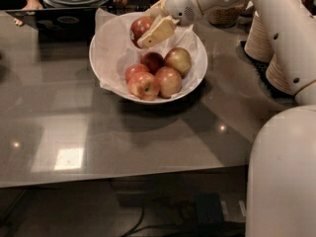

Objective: Pick apple from white bowl

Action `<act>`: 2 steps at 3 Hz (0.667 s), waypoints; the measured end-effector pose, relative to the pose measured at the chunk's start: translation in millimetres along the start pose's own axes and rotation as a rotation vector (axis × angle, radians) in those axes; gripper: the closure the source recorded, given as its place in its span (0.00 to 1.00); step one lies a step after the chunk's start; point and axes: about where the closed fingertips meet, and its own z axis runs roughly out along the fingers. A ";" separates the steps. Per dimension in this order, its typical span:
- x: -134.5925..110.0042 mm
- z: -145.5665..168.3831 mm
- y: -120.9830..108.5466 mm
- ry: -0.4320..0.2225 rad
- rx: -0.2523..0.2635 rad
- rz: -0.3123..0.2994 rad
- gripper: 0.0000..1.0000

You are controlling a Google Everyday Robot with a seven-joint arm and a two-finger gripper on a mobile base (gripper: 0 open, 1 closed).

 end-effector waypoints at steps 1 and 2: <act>-4.7 -16.6 -1.3 -0.028 0.001 -0.014 1.00; -6.8 -42.2 14.2 0.003 -0.017 -0.097 1.00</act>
Offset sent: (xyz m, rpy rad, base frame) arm -0.0440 -0.0658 0.0434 -0.0780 -0.1581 0.1330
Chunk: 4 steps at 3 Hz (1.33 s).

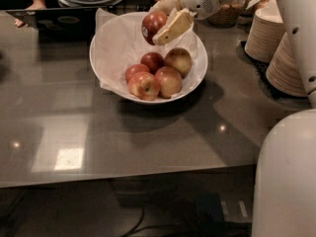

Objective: Pick apple from white bowl

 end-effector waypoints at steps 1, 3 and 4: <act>4.6 -19.3 25.0 0.046 -0.055 -0.127 1.00; 28.6 -30.6 62.0 0.071 -0.127 -0.257 1.00; 28.3 -27.6 59.1 0.068 -0.120 -0.259 1.00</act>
Offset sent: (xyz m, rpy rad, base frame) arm -0.0733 -0.0683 -0.0379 -0.1713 -0.1615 0.2773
